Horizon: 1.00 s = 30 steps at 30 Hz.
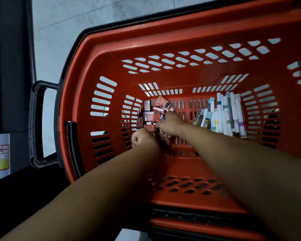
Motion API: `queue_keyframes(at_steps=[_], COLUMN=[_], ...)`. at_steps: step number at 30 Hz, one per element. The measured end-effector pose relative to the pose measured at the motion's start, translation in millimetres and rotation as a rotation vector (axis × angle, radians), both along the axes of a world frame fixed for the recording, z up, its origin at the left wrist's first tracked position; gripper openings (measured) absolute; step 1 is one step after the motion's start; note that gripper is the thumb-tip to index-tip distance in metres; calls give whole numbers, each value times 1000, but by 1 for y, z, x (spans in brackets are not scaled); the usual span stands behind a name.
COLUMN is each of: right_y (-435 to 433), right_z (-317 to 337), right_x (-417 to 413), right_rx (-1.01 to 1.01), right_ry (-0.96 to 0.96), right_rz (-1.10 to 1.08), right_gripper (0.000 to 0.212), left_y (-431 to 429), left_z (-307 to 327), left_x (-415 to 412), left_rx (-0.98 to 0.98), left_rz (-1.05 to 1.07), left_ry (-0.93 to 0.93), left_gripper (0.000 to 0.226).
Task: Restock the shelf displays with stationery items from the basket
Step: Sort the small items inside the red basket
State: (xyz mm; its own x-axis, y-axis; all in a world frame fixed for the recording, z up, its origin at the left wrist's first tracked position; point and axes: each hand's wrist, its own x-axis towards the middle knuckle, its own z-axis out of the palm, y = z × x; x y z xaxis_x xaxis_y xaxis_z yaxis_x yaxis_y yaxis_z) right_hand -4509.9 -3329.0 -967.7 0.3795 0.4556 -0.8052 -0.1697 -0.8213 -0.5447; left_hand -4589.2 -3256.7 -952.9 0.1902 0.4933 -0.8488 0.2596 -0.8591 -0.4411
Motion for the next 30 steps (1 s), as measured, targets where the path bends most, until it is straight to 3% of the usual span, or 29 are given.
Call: queue_keyframes(at_steps=[4,6,7,10,12,16,17,20,22,24,30], right_y=[3,6,8,7,1,-16,-19,-16,-11,-7,6], right_z=[7,8,8,7,6,4,2,0,1,4,4], right_x=[3,7,10,20,26,37,39,37,34,33,25], right_rx=[100,153,184,252,263,76,24,13,35,41,71], right_ry=[-128,-187,-169,54,118,-358,-407,-314,-289,-252,-100], right_rz=[105,136,123,-63,-202,-53,-19,-2,14,18,1], right_gripper=[31,40,39,12,15,15,24,64,70,74,86], left_y=[12,10,9,6,2,7,12,22,22,17,15], left_z=[3,16,16,21,22,36,37,34,27,15,-8], left_x=[-7,0,2,9,17,29,31,31,28,26,43], left_rx=[-53,-77,-60,-106,-102,17,31,13,-52,-101,-120], left_rz=[-64,39,85,-52,-153,-89,-53,90,111,80,196], left_ry=[-64,-138,-172,-88,-48,-187,-254,-477,-553,-552,-573], left_gripper=[47,54,56,51,43,36,37,79,113,133,129])
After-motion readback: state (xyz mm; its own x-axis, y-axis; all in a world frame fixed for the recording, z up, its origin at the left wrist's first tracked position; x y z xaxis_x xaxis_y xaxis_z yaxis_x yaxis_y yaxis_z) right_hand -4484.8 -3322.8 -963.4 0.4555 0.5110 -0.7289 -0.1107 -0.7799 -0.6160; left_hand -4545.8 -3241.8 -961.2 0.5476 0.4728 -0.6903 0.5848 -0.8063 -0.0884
